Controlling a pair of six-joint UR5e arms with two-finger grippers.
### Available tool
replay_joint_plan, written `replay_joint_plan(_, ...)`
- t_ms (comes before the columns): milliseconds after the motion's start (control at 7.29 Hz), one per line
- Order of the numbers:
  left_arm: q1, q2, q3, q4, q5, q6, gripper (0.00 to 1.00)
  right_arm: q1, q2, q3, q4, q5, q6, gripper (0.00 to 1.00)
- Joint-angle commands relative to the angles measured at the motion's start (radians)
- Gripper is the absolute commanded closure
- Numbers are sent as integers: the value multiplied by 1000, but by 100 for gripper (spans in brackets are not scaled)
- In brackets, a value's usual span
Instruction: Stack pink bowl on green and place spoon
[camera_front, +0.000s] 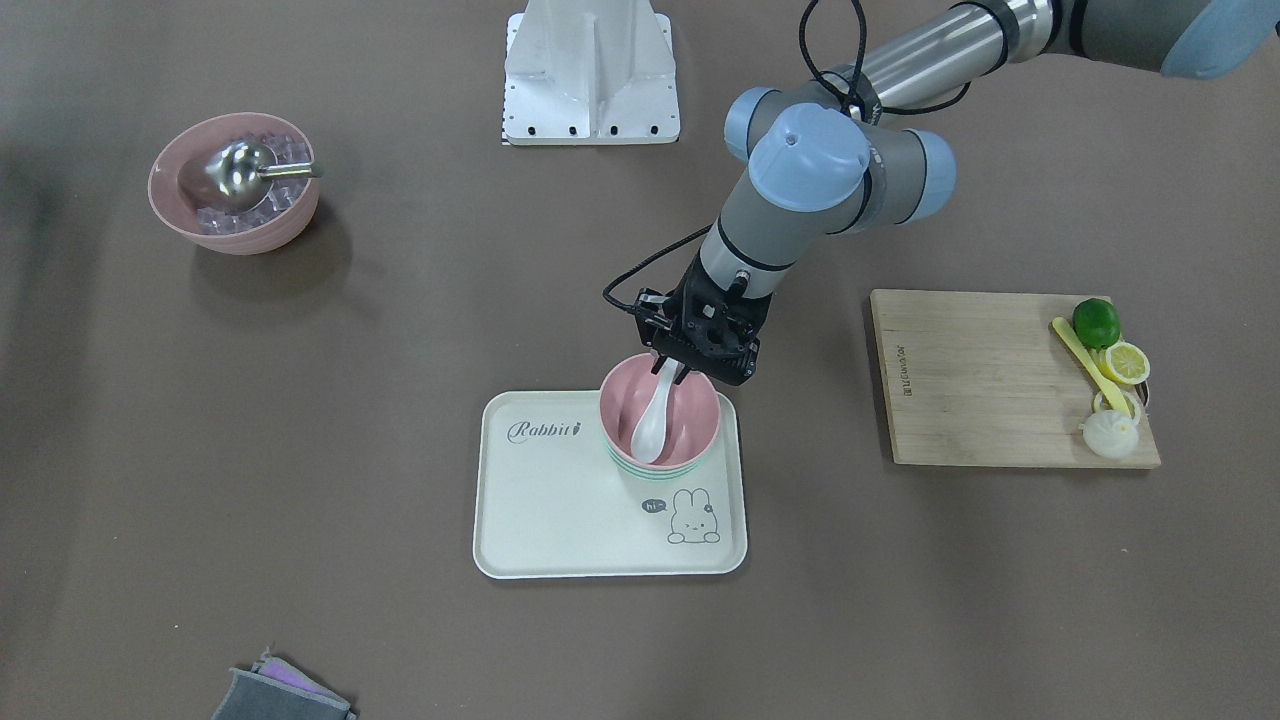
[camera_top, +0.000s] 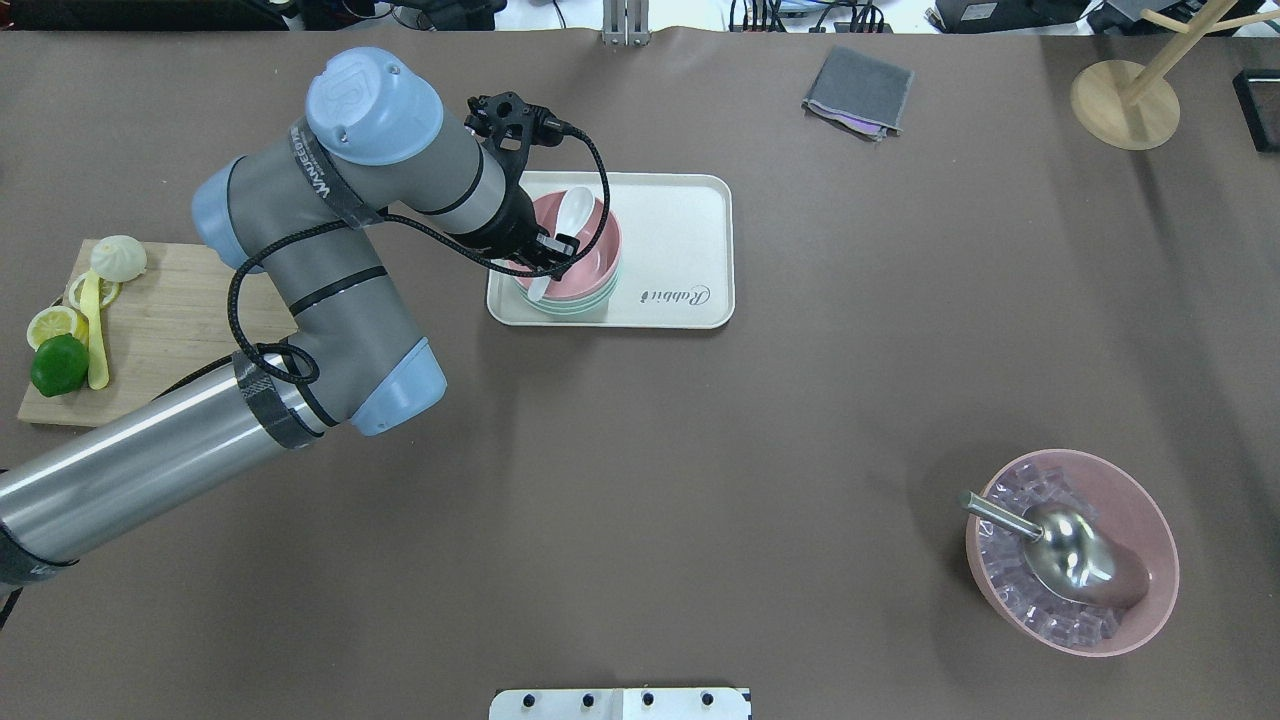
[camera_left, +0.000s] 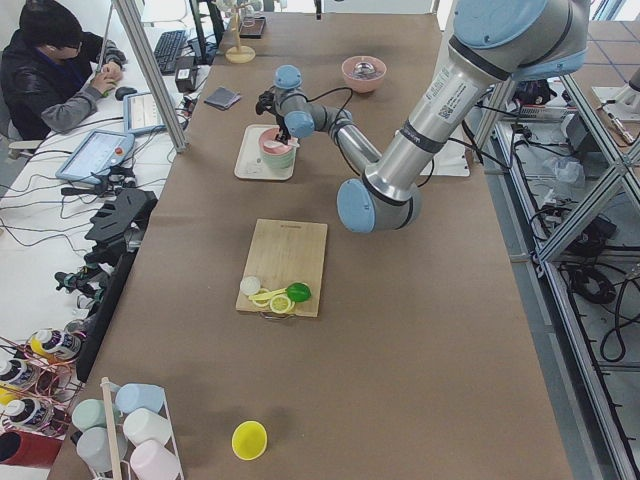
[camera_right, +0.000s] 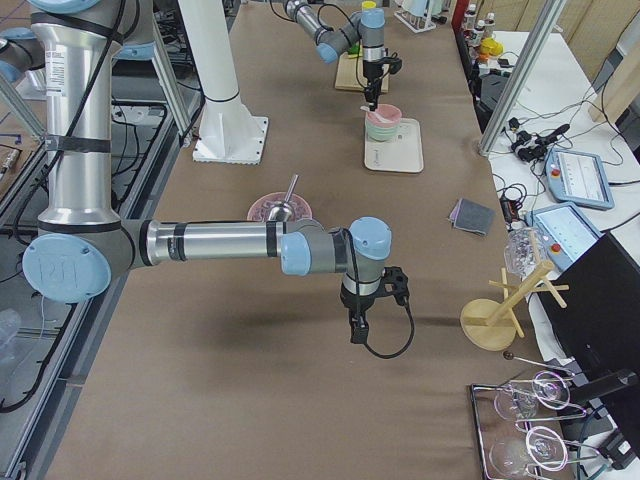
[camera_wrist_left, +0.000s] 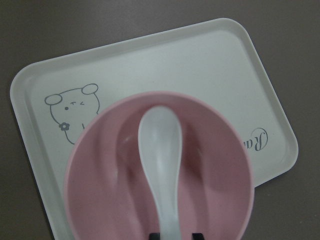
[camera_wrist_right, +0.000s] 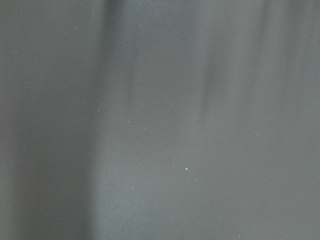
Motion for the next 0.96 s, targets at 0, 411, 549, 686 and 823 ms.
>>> replay_joint_plan(0,1,4,-3,-22,0,2,25,0,-2,-1,0,0,0,0)
replay_joint_plan(411,-76,113,-110,-10,-47,24,7,21,0,10,-50,5,-3,0)
replay_joint_plan(549,-176,188,-143,1,-137,125,3,43,1,20,-101,2,-5,0)
replay_joint_plan(686,-277,241,-151,33,-211,231,3,64,-8,22,-107,3,-5,0)
replay_joint_plan(823,-363,273,-156,97,-257,358,2,72,-16,22,-107,5,-5,0)
